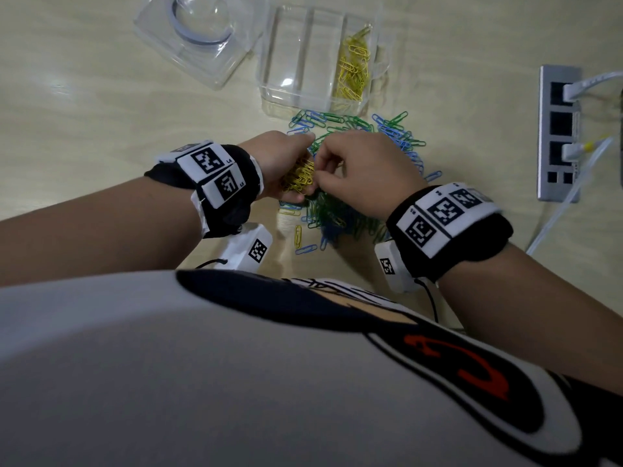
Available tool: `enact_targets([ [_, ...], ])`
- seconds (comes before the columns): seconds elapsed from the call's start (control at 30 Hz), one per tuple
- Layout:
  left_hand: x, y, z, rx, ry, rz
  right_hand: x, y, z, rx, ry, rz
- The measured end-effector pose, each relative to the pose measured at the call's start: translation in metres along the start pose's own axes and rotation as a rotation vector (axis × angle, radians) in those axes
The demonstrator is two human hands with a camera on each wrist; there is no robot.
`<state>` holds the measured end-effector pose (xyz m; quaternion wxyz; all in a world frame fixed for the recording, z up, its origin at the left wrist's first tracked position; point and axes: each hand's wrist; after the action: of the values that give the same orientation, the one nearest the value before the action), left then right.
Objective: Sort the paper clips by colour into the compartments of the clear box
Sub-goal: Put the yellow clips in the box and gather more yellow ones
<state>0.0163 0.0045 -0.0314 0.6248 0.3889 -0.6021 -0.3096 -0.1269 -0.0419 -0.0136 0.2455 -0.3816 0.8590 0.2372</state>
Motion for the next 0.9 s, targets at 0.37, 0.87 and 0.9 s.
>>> enact_targets([
  [0.37,0.001,0.0,-0.005,-0.07,-0.003,-0.027,0.031,-0.01,0.015,-0.043,0.485,0.104],
  [0.87,0.006,-0.002,-0.007,-0.031,0.021,-0.012,0.035,-0.005,0.011,-0.102,0.497,0.062],
  [0.9,0.007,-0.001,-0.007,-0.029,0.023,-0.01,0.035,-0.005,0.013,-0.109,0.503,0.052],
])
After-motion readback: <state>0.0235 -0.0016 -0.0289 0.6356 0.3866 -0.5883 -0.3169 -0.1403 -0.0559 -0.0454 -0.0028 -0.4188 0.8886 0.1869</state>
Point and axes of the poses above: each hand's wrist, its own y-axis away from the middle knuckle, its own z-axis out of the palm, x = y × z, and after that the axes turned 5 degrees about -z, right-handed
